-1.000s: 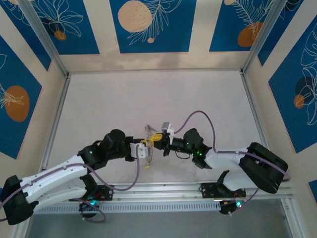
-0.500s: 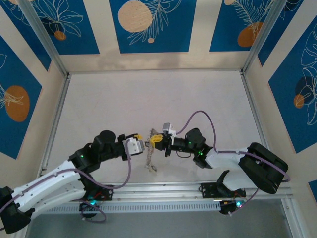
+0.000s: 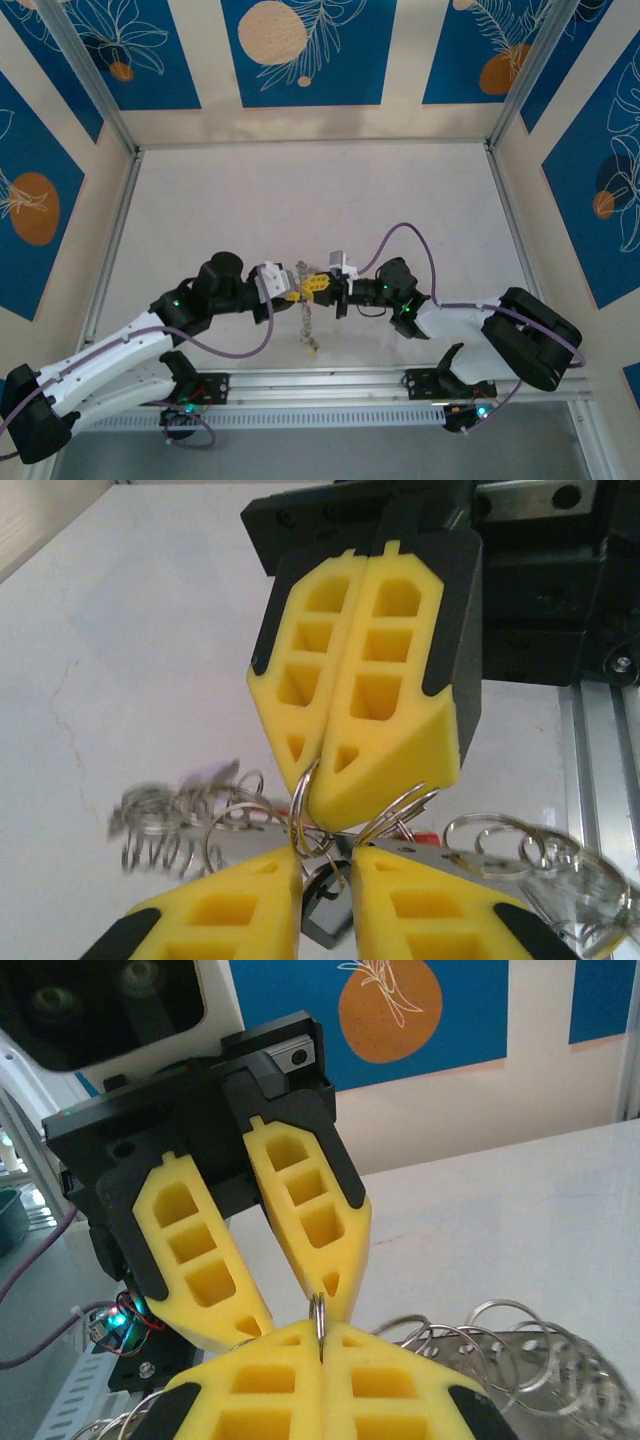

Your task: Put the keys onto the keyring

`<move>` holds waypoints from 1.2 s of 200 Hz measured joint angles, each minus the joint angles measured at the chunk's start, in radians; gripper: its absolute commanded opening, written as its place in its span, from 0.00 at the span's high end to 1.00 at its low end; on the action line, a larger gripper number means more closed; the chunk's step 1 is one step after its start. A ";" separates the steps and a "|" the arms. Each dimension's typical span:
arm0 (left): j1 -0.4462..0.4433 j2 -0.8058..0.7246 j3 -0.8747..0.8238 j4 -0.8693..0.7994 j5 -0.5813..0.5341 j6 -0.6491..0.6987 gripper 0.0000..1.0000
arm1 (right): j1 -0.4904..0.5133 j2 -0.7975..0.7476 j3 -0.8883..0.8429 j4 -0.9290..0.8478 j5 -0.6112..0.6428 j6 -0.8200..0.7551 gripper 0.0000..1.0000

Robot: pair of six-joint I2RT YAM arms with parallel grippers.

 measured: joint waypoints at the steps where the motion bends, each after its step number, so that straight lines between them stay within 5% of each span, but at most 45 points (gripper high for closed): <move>1: 0.000 0.000 0.001 0.000 0.000 0.000 0.83 | 0.000 0.000 0.000 0.000 -0.001 -0.001 1.00; 76: 0.034 0.034 0.032 -0.036 0.083 -0.006 0.96 | -0.006 0.013 0.000 -0.003 -0.039 -0.027 1.00; 147: 0.043 0.066 0.042 -0.048 0.148 0.026 0.86 | -0.009 0.018 0.000 -0.007 -0.070 -0.039 1.00; 172: 0.053 0.075 0.042 -0.048 0.174 0.040 1.00 | -0.013 0.021 0.000 -0.010 -0.085 -0.048 1.00; 197: 0.057 0.075 0.042 -0.059 0.192 0.069 1.00 | -0.015 0.020 0.000 -0.020 -0.100 -0.068 1.00; 240: 0.055 0.094 0.097 -0.167 0.176 0.147 1.00 | -0.006 -0.029 0.001 -0.120 -0.103 -0.163 0.80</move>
